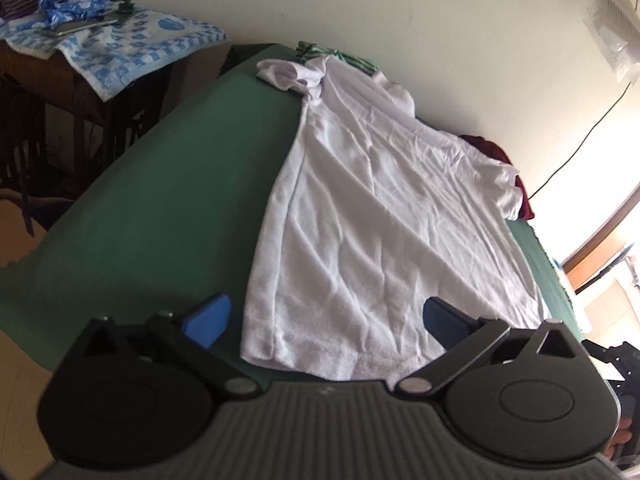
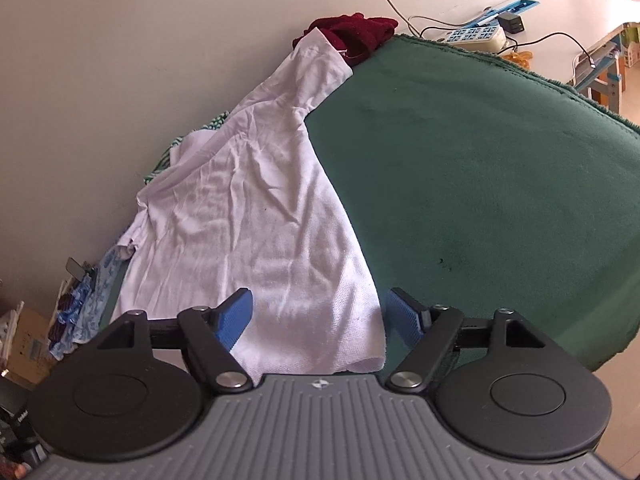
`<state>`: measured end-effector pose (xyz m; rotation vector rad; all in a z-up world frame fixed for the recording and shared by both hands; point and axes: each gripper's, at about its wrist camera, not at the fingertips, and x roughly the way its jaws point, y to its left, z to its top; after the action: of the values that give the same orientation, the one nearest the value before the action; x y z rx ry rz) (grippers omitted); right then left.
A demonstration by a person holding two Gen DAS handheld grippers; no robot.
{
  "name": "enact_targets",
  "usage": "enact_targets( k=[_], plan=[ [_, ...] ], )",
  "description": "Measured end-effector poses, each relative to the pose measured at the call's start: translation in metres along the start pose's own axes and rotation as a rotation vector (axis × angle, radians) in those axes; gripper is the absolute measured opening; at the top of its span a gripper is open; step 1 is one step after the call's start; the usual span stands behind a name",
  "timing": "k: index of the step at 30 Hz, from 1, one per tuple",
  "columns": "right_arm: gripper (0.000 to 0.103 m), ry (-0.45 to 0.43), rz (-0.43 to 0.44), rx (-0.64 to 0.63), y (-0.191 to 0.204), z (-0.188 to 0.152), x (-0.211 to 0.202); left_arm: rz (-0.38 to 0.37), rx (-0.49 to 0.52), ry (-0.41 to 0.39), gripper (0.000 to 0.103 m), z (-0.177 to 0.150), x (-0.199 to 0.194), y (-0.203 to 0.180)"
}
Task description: Fold clothes
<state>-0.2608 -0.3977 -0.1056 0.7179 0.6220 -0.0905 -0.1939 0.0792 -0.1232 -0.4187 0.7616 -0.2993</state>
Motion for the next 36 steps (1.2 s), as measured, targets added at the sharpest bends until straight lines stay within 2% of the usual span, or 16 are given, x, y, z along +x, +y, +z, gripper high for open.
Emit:
enact_targets(
  k=[3, 6, 9, 10, 11, 14, 15, 16, 18, 19, 21, 22, 24, 26, 30, 36],
  plan=[
    [0.074, 0.004, 0.019, 0.004, -0.003, 0.002, 0.0, 0.006, 0.029, 0.031, 0.102, 0.004, 0.003, -0.004],
    [0.067, 0.007, -0.003, -0.044, 0.002, 0.001, 0.0, 0.013, 0.062, 0.056, 0.102, 0.005, 0.006, -0.011],
    [0.049, 0.004, -0.069, -0.134, 0.009, -0.003, 0.001, 0.003, 0.083, 0.073, 0.102, 0.003, 0.01, -0.018],
    [0.037, 0.003, -0.091, -0.166, 0.01, -0.005, 0.002, 0.012, 0.102, 0.075, 0.102, 0.002, 0.012, -0.02],
    [0.019, 0.006, -0.102, -0.191, 0.011, -0.007, 0.002, 0.027, 0.13, 0.074, 0.101, 0.001, 0.013, -0.024],
    [0.012, 0.0, -0.113, -0.221, 0.009, -0.01, 0.002, 0.048, 0.159, 0.073, 0.099, -0.001, 0.015, -0.028],
    [0.01, 0.0, -0.121, -0.235, 0.01, -0.01, 0.002, 0.055, 0.156, 0.068, 0.093, -0.001, 0.015, -0.027],
    [0.003, 0.002, -0.13, -0.251, 0.01, -0.009, 0.003, 0.062, 0.153, 0.063, 0.088, -0.001, 0.014, -0.025],
    [0.002, 0.006, -0.13, -0.251, 0.01, -0.007, 0.002, 0.077, 0.144, 0.058, 0.07, 0.001, 0.012, -0.021],
    [0.002, 0.004, -0.127, -0.244, 0.01, -0.007, 0.001, 0.086, 0.14, 0.058, 0.065, 0.003, 0.011, -0.019],
    [0.002, 0.006, -0.123, -0.249, 0.012, -0.007, 0.0, 0.108, 0.136, 0.063, 0.045, 0.005, 0.009, -0.016],
    [0.002, 0.009, -0.117, -0.254, 0.014, -0.007, 0.0, 0.118, 0.133, 0.065, 0.04, 0.006, 0.007, -0.014],
    [0.002, 0.015, -0.102, -0.255, 0.017, -0.006, -0.002, 0.14, 0.128, 0.067, 0.012, 0.006, 0.004, -0.01],
    [0.002, 0.022, -0.094, -0.257, 0.018, -0.005, -0.004, 0.169, 0.142, 0.064, 0.003, 0.003, 0.001, -0.009],
    [0.002, 0.039, -0.09, -0.252, 0.016, -0.004, -0.005, 0.21, 0.174, 0.068, 0.002, -0.001, -0.004, -0.014],
    [0.002, 0.058, -0.076, -0.242, 0.017, -0.002, -0.017, 0.207, 0.171, 0.062, 0.002, -0.001, -0.027, -0.019]
  ],
)
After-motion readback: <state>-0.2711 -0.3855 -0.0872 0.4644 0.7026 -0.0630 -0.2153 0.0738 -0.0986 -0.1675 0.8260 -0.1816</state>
